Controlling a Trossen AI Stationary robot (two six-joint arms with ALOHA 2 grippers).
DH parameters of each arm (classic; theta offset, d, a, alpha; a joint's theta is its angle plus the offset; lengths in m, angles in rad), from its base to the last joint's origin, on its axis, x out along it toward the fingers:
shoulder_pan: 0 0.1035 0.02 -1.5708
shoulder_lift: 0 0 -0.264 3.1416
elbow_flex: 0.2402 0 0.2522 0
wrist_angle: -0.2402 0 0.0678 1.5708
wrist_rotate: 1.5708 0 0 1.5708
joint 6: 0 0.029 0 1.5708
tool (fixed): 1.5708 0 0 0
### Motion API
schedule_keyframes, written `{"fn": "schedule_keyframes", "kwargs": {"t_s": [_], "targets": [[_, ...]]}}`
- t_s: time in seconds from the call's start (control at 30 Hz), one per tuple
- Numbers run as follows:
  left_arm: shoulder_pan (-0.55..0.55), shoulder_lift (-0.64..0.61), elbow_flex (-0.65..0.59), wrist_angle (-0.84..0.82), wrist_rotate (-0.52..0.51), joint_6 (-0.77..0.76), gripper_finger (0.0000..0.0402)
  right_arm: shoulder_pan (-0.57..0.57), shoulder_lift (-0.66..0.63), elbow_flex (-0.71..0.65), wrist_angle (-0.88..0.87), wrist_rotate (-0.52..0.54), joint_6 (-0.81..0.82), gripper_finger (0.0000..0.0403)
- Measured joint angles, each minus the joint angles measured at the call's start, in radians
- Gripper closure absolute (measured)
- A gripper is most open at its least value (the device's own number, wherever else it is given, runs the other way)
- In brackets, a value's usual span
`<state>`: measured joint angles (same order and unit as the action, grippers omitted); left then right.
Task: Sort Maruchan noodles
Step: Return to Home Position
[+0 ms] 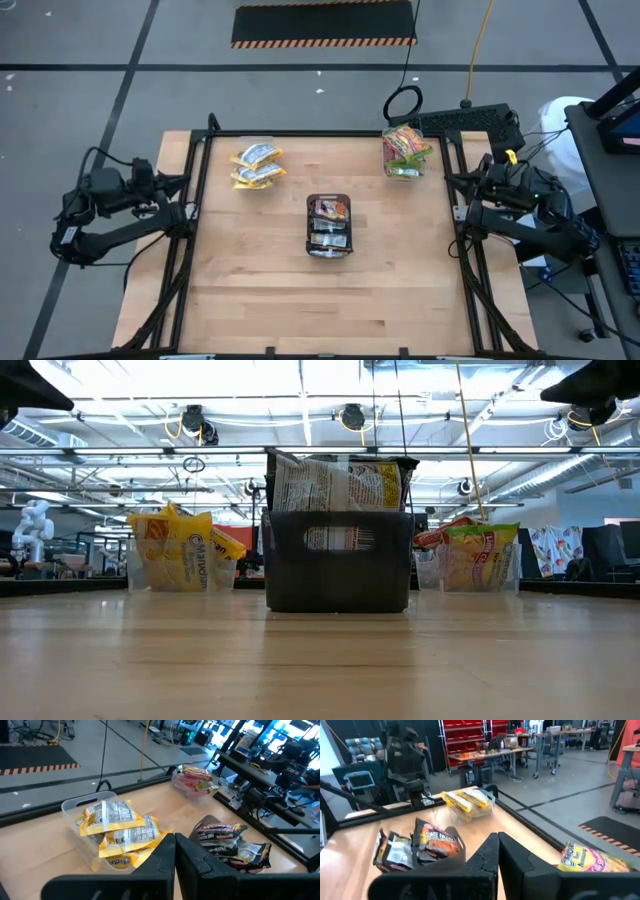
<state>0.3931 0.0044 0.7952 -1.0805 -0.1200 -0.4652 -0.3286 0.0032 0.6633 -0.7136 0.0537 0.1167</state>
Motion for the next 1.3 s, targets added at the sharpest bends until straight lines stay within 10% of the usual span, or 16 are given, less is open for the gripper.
{"fn": "schedule_keyframes", "kwargs": {"t_s": [1.3], "targets": [[-0.019, 0.0, -0.72, 1.036, 0.332, 0.04, 0.0392, 0.003, 0.0, -0.487, 0.638, -0.141, -0.007, 0.0403]]}}
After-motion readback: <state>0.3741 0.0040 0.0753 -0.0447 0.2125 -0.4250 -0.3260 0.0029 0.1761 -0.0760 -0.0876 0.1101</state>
